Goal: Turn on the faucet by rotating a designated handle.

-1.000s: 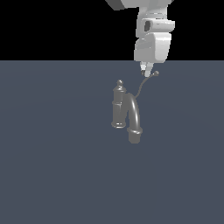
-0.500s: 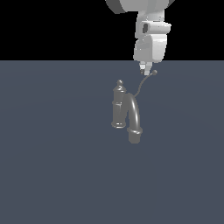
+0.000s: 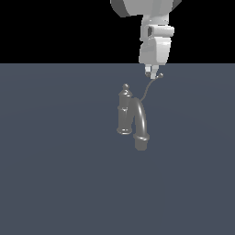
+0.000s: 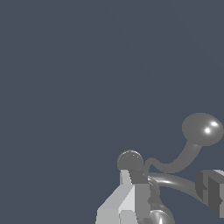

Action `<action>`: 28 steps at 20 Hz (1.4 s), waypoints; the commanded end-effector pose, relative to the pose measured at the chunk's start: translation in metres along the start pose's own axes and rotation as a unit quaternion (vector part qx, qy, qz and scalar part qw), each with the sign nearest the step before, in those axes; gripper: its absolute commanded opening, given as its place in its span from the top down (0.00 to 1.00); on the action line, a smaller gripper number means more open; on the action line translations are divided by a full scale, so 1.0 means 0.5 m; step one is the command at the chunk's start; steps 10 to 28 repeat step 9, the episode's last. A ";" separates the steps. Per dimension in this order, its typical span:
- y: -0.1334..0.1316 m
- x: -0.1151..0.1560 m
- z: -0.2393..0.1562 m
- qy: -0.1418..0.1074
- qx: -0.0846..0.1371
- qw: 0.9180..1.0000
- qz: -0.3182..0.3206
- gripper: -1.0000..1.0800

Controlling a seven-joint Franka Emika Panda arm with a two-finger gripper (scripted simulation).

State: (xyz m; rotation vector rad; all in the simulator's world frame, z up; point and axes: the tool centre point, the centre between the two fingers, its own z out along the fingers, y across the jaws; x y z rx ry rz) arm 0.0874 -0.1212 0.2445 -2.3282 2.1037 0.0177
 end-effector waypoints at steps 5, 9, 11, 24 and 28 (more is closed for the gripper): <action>-0.030 0.035 0.003 0.005 0.003 1.000 0.011 1.00; -0.044 0.039 0.003 0.005 0.003 1.000 0.013 1.00; -0.044 0.039 0.003 0.005 0.003 1.000 0.013 1.00; -0.044 0.039 0.003 0.005 0.003 1.000 0.013 1.00; -0.044 0.039 0.003 0.005 0.003 1.000 0.013 1.00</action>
